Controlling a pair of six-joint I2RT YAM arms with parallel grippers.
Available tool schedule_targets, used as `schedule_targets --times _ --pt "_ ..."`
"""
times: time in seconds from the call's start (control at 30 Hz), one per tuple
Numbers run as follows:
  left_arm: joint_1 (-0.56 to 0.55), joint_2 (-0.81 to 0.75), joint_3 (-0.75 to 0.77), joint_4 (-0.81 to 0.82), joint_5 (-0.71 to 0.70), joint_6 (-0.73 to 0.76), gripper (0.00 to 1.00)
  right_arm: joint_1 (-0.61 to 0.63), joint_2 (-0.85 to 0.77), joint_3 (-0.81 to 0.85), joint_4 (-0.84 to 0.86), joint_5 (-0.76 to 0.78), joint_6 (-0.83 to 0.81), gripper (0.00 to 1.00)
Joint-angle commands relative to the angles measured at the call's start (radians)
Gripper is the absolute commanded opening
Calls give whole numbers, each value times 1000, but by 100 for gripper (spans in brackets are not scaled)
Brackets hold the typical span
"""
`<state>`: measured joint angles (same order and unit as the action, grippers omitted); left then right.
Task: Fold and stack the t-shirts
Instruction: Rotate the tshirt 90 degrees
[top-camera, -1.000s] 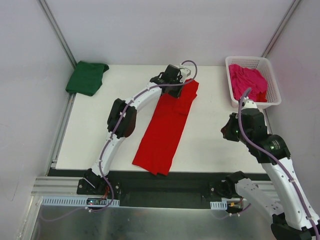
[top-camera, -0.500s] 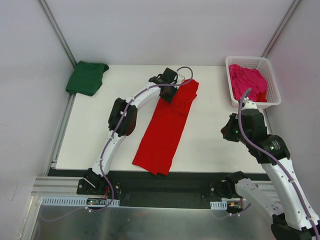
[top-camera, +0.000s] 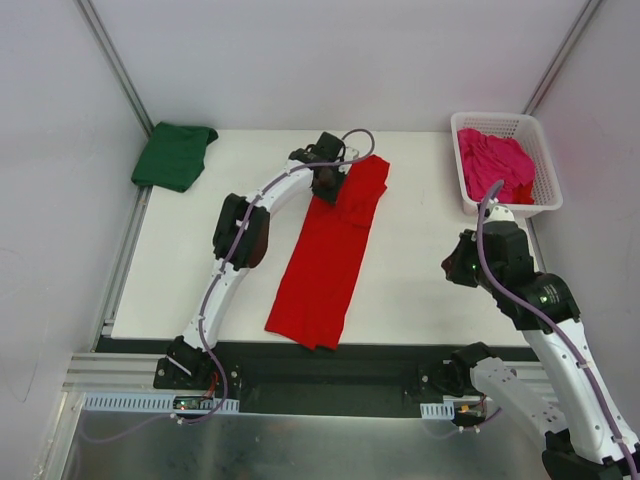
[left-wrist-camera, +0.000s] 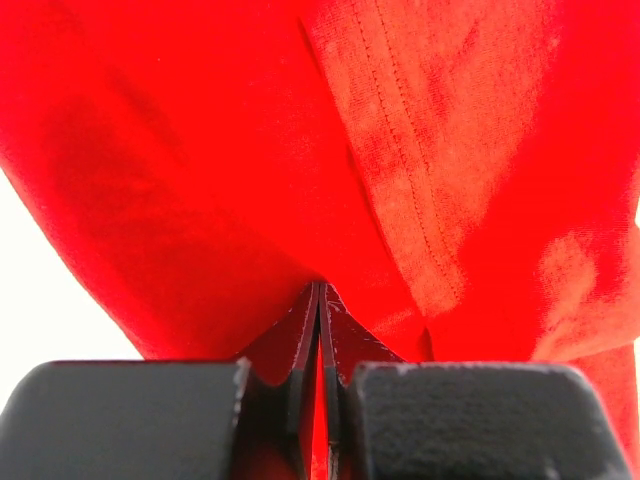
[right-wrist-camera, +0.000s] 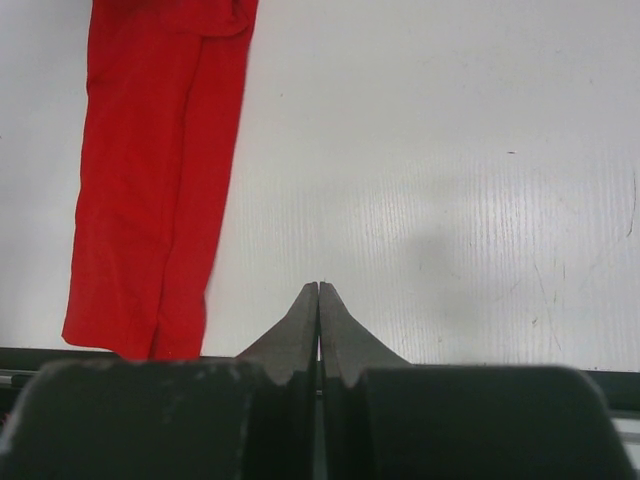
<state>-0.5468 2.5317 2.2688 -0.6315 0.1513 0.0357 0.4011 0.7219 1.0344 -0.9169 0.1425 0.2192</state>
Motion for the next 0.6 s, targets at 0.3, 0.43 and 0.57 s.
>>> schedule_targets --times 0.3,0.43,0.57 --pt "126 16 -49 -94 -84 -74 0 7 -19 -14 4 0 19 2" --pt "145 22 -52 -94 -93 -95 0 4 -22 -17 1 6 19 2" --pt "162 24 -64 -96 -113 -118 0 5 -24 -19 -2 9 20 2"
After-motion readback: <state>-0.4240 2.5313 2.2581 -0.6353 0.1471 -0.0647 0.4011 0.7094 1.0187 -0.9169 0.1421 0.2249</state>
